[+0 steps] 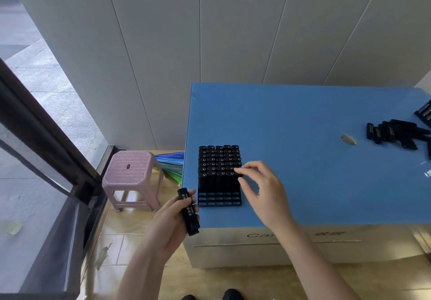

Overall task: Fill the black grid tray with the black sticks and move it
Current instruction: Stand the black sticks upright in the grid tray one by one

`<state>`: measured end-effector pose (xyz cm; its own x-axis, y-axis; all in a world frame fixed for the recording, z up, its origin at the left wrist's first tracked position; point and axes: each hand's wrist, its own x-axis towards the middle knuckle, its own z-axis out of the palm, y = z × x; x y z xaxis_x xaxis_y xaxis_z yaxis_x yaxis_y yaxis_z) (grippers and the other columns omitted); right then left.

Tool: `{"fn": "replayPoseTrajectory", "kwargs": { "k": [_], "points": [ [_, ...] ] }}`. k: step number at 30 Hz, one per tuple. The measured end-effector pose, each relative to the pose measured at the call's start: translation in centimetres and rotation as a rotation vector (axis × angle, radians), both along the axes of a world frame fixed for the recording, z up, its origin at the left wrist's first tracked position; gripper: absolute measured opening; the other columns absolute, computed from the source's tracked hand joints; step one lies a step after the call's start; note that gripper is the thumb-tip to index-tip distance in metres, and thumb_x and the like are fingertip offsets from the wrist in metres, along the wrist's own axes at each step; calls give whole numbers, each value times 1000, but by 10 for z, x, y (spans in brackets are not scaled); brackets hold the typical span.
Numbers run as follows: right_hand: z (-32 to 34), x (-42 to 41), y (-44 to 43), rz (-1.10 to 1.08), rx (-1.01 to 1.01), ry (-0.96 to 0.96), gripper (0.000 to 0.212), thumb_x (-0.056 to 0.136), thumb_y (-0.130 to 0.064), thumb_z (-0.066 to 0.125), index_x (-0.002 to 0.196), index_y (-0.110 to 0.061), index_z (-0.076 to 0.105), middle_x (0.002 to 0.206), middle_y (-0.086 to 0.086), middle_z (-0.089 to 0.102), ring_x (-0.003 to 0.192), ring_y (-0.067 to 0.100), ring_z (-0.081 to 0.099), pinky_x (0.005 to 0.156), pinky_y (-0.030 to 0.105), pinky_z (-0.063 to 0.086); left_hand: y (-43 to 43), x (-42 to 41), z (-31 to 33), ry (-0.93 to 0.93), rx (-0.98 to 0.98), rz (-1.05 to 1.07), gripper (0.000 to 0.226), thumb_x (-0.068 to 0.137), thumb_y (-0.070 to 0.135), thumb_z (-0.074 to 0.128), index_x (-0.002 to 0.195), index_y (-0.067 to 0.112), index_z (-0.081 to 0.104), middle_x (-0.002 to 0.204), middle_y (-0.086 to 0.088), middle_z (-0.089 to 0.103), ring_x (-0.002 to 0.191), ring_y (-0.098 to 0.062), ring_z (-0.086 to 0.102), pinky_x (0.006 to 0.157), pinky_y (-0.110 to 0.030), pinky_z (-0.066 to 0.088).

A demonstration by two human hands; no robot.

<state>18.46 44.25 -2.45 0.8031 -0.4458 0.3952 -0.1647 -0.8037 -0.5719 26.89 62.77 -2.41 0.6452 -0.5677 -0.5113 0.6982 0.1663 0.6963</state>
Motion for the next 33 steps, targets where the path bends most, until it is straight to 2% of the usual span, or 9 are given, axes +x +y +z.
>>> {"fn": "replayPoseTrajectory", "kwargs": {
  "k": [2, 4, 6, 9, 13, 21, 25, 30, 33],
  "points": [
    [6, -5, 20, 51, 259, -20, 14, 88, -16, 59, 98, -22, 67, 92, -14, 60, 80, 3, 58, 70, 10, 45, 1, -1, 0, -41, -3, -11, 26, 90, 1, 45, 114, 2, 57, 82, -7, 54, 73, -17, 50, 66, -31, 40],
    [12, -7, 41, 137, 543, 130, 11, 89, -23, 58, 99, -23, 63, 88, -11, 64, 77, 3, 62, 71, 13, 49, 1, -4, 2, -81, -12, -13, 25, 90, 3, 48, 112, 5, 59, 81, -6, 57, 73, -16, 54, 67, -28, 42],
    [12, -5, 58, 207, 720, 318, 18, 88, -34, 57, 103, -24, 56, 92, -7, 65, 78, 5, 66, 76, 21, 54, -2, -7, 4, -108, -22, -5, 19, 91, 4, 47, 105, 6, 60, 74, -4, 64, 67, -12, 61, 60, -24, 49],
    [6, -1, 73, 196, 935, 372, 27, 86, -37, 60, 104, -19, 53, 99, 1, 65, 72, 9, 67, 75, 27, 57, -6, -10, 5, -119, -11, 26, 13, 90, 7, 50, 99, 2, 58, 73, -9, 63, 64, -17, 63, 50, -28, 49],
    [3, 1, 77, 122, 1215, 386, 28, 87, -35, 59, 106, -15, 56, 104, 4, 65, 67, 12, 65, 71, 26, 56, -8, -12, 2, -187, 17, 80, 13, 89, 8, 53, 95, 4, 63, 86, -9, 68, 75, -16, 66, 65, -27, 55],
    [0, 1, 75, 113, 1288, 323, 28, 87, -29, 61, 107, -9, 60, 88, 1, 64, 63, 5, 56, 67, 19, 49, -15, -16, -5, -285, 57, 146, 21, 89, 10, 53, 104, 1, 64, 100, -11, 72, 91, -20, 69, 75, -25, 56],
    [2, 2, 69, 110, 1313, 421, 29, 91, -37, 53, 101, -12, 64, 80, 0, 60, 64, 7, 55, 66, 21, 48, -16, -18, -8, -319, 99, 171, 19, 90, 10, 52, 103, 4, 66, 101, -12, 72, 95, -18, 68, 80, -29, 56],
    [8, 5, 69, 86, 1526, 491, 42, 92, -47, 44, 95, -9, 60, 70, 4, 61, 54, 16, 57, 59, 26, 48, -18, -21, -4, -381, 94, 108, 19, 90, 10, 53, 102, 8, 68, 98, -5, 74, 92, -11, 68, 75, -19, 55],
    [4, 6, 68, 68, 1685, 429, 39, 92, -42, 48, 97, -6, 61, 69, 6, 57, 52, 14, 54, 51, 24, 46, -14, -18, -3, -423, 85, 53, 21, 90, 11, 52, 105, 8, 67, 101, -4, 73, 96, -12, 67, 85, -23, 52]
  ]
}}
